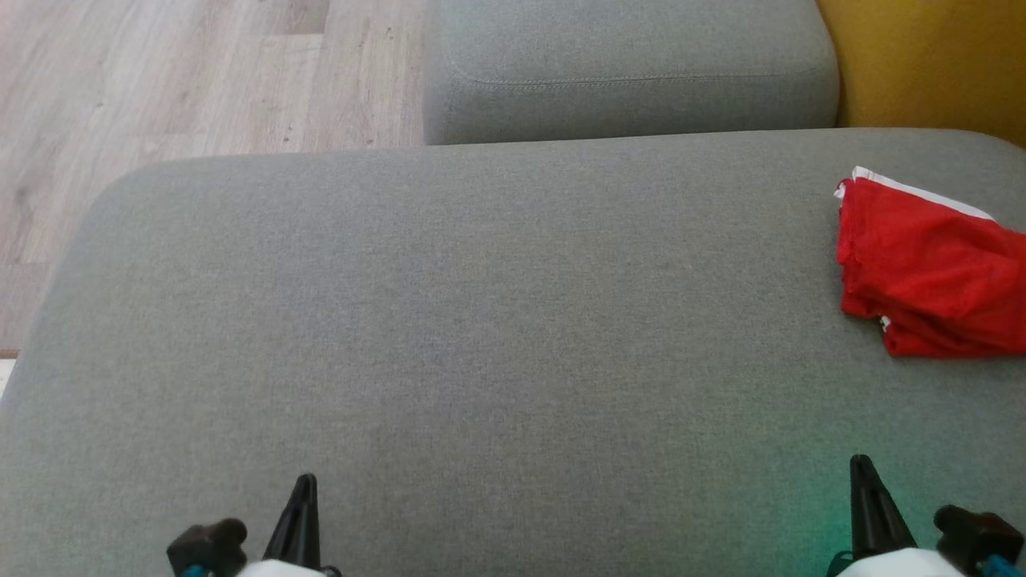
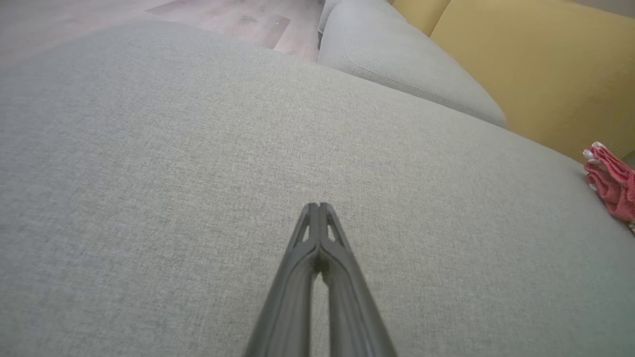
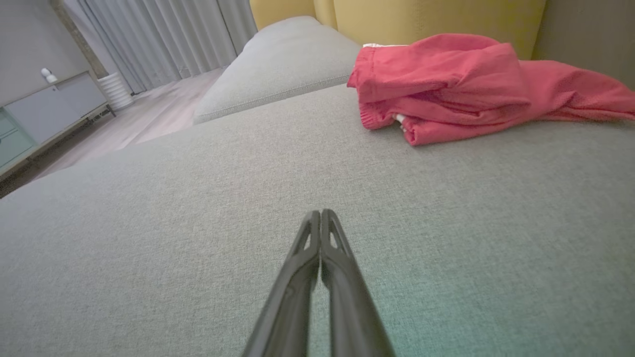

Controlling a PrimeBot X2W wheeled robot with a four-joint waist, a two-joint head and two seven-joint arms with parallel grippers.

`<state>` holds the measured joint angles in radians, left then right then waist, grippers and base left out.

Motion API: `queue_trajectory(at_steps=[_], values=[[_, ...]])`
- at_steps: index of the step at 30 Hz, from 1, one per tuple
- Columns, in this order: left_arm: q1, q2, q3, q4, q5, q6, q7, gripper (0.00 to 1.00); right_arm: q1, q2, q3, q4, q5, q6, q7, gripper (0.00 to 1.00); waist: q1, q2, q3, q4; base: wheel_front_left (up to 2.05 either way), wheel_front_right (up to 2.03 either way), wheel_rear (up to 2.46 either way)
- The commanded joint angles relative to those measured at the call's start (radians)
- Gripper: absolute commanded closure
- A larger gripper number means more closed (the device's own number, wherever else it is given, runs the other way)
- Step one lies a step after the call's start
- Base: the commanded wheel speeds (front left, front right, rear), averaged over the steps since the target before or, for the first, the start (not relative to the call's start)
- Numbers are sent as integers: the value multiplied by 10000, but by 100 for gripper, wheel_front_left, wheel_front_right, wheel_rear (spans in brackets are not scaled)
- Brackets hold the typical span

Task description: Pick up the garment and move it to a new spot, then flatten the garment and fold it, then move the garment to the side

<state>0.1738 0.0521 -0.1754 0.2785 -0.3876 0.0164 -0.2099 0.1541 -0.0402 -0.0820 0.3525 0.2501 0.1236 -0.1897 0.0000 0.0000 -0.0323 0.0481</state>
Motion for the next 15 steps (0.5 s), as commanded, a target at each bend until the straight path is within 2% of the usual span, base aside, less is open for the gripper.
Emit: queue_trajectory(at_steps=[1,15], values=[[-432,90,191,-290,-279,-67,62,100,-470,-27,-50,-363,317,12,65,100,0,0,4,-5,0,0,0],[-729,145,428,-285,-1821,-242,376,100,-729,-36,-78,-456,1945,20,424,100,0,0,47,-63,0,0,0]])
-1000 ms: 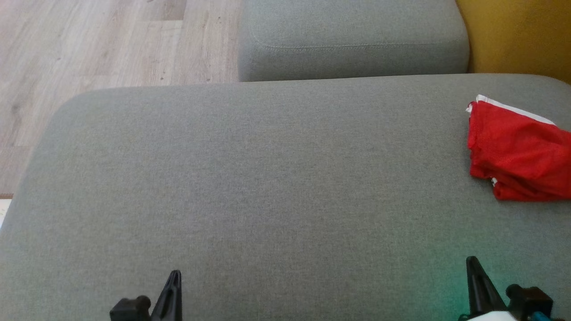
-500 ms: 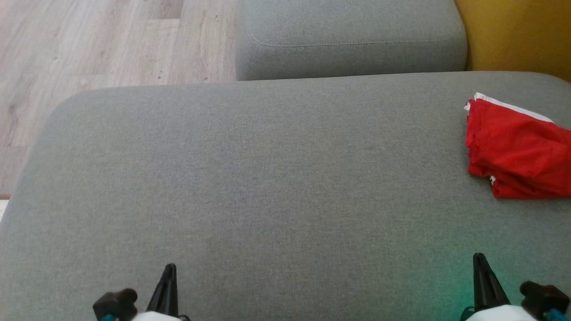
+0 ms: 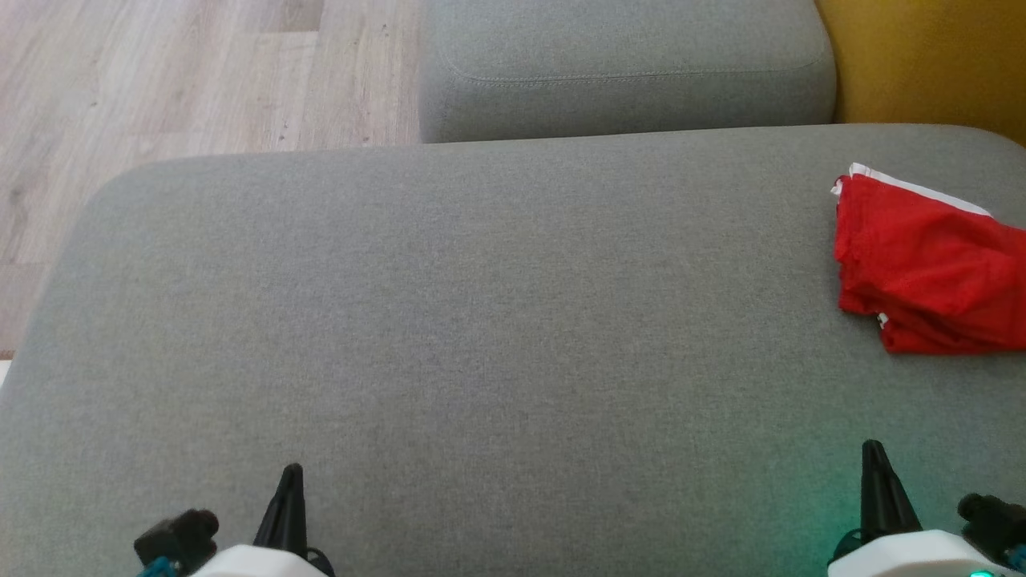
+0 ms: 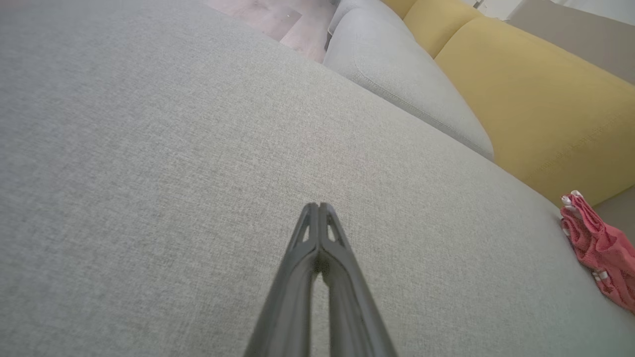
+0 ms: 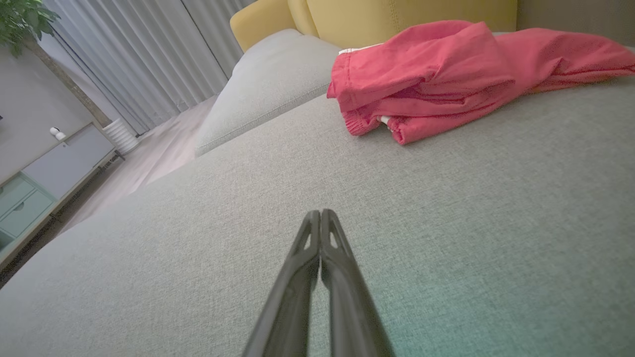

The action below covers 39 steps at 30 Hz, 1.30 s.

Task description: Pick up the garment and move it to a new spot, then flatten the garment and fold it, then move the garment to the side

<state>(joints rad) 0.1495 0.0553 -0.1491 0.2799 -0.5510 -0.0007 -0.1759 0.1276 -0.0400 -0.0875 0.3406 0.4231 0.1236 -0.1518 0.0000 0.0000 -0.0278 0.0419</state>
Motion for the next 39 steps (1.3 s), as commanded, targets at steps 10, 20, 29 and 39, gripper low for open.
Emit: queue_trajectory(at_steps=[10,20,29,39], values=[[-701,142,365,-317,-1360,-204,290,100,-666,-45,-49,-405,1467,25,325,100,0,0,35,-47,0,0,0],[-920,164,575,-327,-2519,-336,552,100,-869,-52,-75,-472,2715,31,604,100,0,0,68,-92,0,0,0],[-1119,178,772,-334,-3559,-454,796,100,-1052,-58,-98,-532,3842,36,857,100,0,0,98,-132,0,0,0],[-1341,188,999,-339,-4709,-587,1072,100,-1256,-65,-124,-599,5094,41,1137,100,0,0,131,-177,0,0,0]])
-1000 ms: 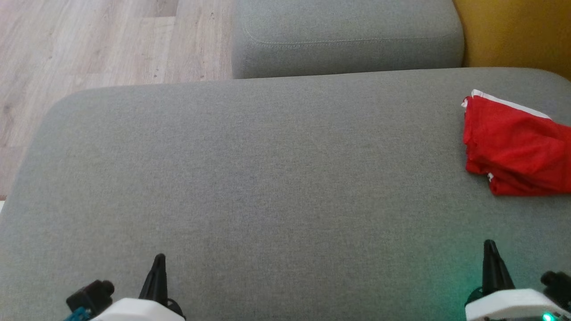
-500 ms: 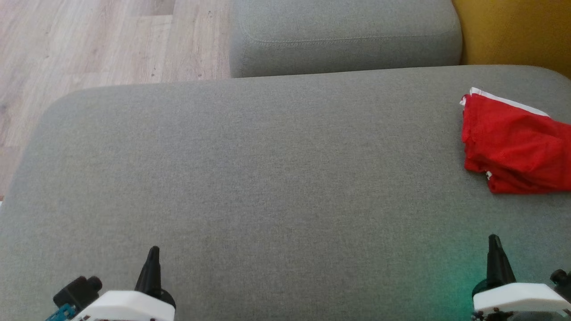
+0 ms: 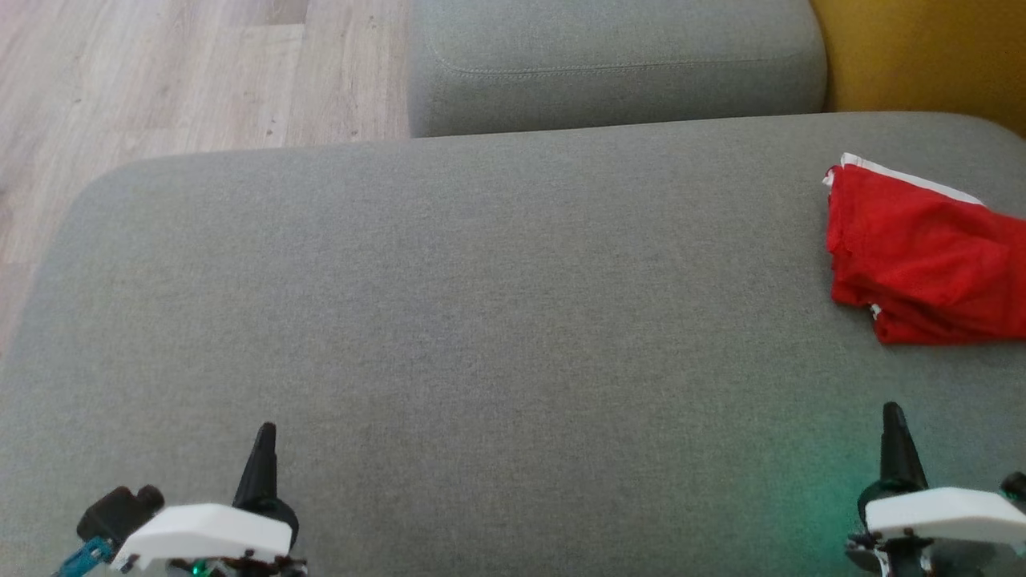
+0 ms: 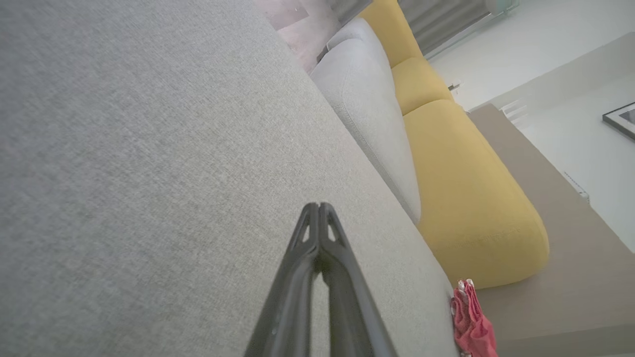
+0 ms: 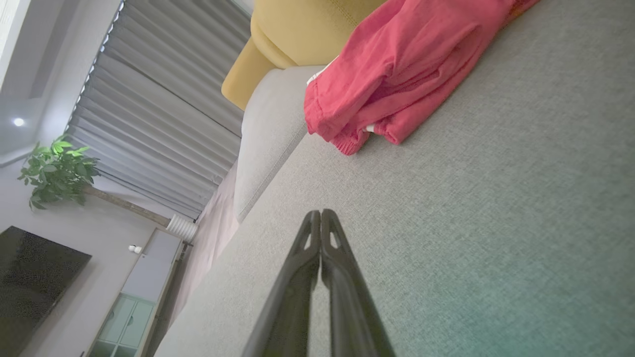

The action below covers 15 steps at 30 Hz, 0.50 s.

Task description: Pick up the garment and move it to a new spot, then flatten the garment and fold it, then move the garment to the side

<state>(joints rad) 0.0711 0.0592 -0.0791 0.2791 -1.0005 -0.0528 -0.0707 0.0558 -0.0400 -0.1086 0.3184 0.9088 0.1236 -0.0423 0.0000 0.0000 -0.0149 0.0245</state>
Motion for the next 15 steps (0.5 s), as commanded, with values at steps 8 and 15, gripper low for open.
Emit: queue_trajectory(at_steps=[8,15], values=[[-712,153,462,-335,-1015,-158,217,100,-680,-70,69,-423,1113,45,239,100,0,0,25,-34,0,0,0],[-868,155,627,-338,-1810,-250,415,100,-822,-75,50,-470,1985,49,434,100,0,0,48,-65,0,0,0]])
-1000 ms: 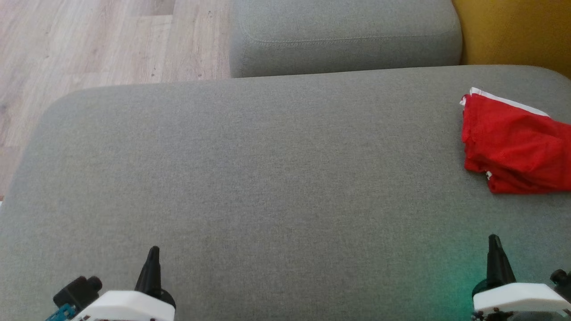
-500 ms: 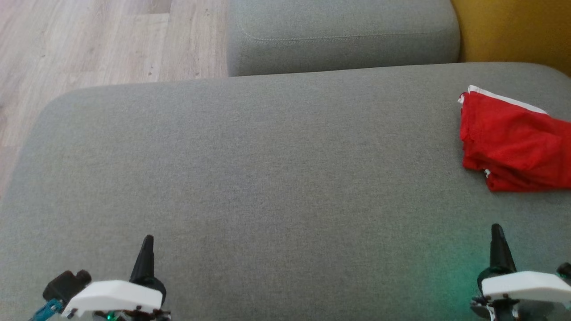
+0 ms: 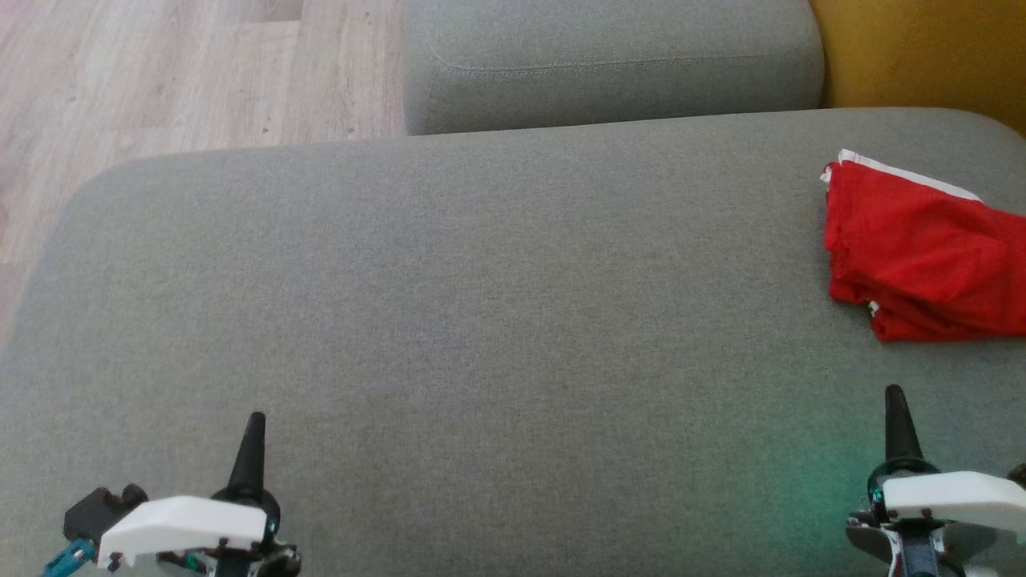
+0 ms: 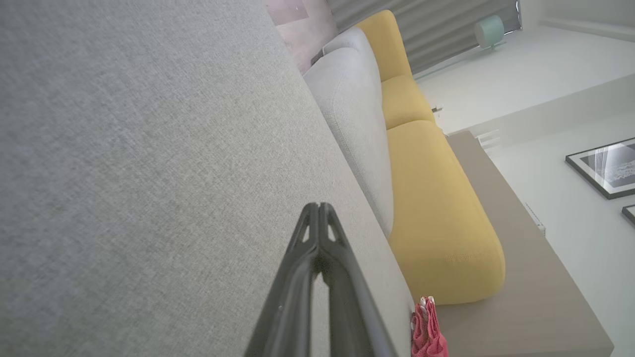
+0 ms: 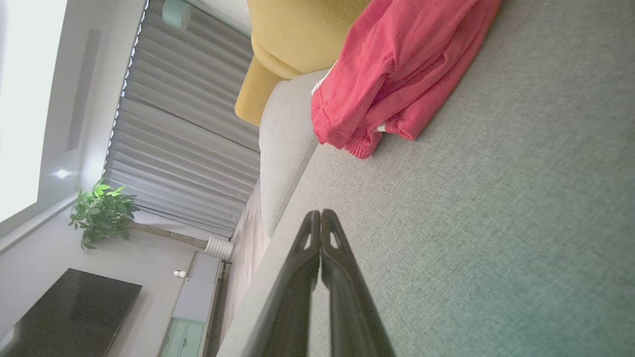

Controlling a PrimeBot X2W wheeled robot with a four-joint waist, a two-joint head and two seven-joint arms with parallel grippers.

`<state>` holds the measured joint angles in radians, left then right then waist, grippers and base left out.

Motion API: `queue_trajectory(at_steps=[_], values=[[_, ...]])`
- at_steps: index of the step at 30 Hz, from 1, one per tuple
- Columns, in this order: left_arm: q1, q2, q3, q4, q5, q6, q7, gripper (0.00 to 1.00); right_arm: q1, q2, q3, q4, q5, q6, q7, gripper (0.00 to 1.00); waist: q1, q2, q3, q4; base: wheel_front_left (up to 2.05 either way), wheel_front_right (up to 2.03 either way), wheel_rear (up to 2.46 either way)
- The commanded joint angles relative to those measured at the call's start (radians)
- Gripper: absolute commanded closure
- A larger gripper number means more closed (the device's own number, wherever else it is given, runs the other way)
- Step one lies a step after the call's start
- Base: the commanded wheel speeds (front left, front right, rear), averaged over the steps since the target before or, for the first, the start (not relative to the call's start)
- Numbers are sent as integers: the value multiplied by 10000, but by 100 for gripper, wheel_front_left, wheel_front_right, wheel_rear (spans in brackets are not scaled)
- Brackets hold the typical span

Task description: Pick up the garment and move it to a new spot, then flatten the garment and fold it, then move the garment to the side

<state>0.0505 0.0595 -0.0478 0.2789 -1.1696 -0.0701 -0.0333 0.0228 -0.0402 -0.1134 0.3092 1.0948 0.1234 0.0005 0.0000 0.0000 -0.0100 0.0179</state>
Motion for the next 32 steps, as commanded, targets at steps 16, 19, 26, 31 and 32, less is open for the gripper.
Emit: queue_trajectory(at_steps=[16,19,26,31,32], values=[[-1042,148,728,-342,-2048,-302,534,100,-838,-84,54,-491,2254,60,483,100,0,0,55,-75,0,0,0],[-1109,147,802,-343,-2388,-341,622,100,-899,-87,47,-511,2629,62,567,100,0,0,65,-88,0,0,0],[-1266,142,977,-345,-3179,-434,828,100,-1042,-91,28,-558,3506,66,763,100,0,0,88,-120,0,0,0],[-1356,139,1077,-347,-3631,-487,947,100,-1123,-94,18,-585,4006,68,875,100,0,0,101,-138,0,0,0],[-1378,139,1103,-347,-3743,-500,977,100,-1143,-95,15,-591,4132,69,903,100,0,0,105,-142,0,0,0]])
